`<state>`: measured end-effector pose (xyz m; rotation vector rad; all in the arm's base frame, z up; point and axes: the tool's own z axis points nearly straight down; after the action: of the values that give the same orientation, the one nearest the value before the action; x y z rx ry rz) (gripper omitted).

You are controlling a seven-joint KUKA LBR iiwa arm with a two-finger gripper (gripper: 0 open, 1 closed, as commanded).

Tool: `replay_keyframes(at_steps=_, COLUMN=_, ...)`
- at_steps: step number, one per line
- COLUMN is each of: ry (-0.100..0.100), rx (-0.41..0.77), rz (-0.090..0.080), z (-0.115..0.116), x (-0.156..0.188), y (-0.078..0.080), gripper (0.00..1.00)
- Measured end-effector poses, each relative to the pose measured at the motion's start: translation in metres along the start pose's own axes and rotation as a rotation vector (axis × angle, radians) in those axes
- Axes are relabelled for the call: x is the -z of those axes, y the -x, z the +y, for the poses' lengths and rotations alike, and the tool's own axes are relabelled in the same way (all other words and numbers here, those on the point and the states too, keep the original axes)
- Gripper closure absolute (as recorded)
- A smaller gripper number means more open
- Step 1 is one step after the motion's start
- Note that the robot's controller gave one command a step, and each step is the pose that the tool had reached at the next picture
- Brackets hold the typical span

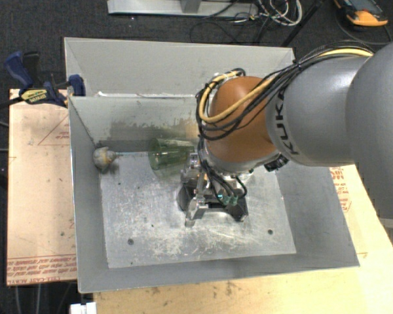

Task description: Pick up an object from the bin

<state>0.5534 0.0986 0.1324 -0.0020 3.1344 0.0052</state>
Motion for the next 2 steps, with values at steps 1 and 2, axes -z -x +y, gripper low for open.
replay_keyframes(at_steps=1, ry=0.000, rx=-0.002, rz=0.000, z=-0.001, x=0.002, y=0.000, gripper=0.00)
replay_keyframes(at_steps=2, ry=0.004, rx=0.079, rz=-0.015, z=-0.013, x=-0.019, y=0.024, gripper=0.00)
